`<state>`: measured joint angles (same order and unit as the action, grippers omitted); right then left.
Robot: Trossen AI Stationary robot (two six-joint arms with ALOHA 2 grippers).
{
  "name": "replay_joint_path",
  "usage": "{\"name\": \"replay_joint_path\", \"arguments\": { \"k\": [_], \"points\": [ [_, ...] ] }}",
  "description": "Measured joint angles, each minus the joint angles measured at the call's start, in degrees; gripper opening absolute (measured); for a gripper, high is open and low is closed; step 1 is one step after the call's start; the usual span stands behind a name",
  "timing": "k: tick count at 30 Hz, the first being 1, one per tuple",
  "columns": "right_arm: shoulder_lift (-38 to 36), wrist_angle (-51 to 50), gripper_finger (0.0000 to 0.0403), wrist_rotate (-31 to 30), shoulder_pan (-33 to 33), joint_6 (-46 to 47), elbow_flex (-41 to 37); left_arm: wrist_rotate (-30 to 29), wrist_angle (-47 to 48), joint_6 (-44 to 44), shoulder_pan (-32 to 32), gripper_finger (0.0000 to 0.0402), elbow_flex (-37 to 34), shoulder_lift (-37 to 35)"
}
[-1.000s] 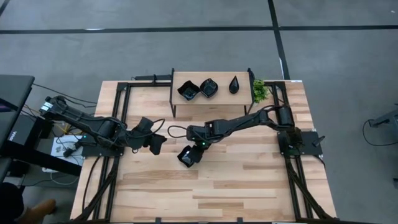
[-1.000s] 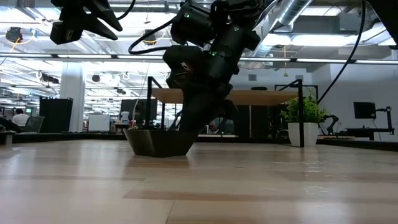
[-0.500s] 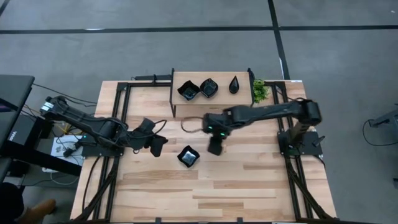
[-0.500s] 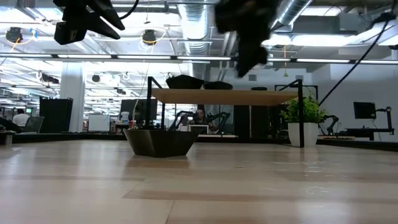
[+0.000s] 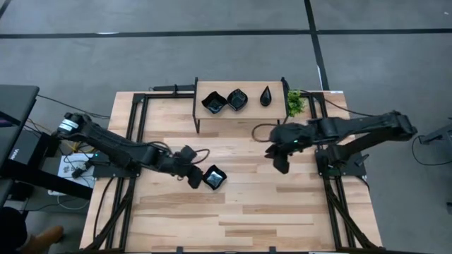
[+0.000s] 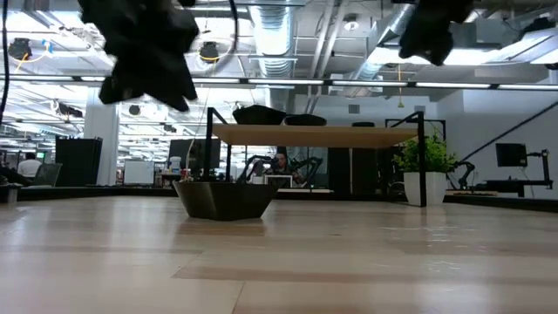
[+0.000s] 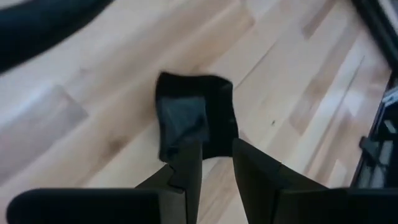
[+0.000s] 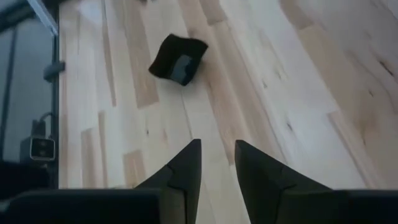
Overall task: Pick & Place Mini shaped plates
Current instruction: Stack the distorted square plate on top of the other distorted square plates on the shelf
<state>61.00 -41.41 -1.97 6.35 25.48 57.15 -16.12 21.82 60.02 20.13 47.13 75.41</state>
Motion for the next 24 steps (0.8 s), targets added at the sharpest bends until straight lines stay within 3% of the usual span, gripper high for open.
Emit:
{"name": "replay_joint_path", "arguments": {
  "k": [8, 24],
  "points": [
    [-7.7, 0.8, 0.0092, -0.3, 0.0, 1.6, -5.4, 15.8, -4.1, 0.2, -8.6, 0.0091, 3.3, 7.4],
    [-7.8, 0.0, 0.0092, -0.7, 0.0, -1.7, -5.4, 15.7, -1.9, 1.8, -12.0, 0.0091, 5.5, 15.4]
  ]
}}
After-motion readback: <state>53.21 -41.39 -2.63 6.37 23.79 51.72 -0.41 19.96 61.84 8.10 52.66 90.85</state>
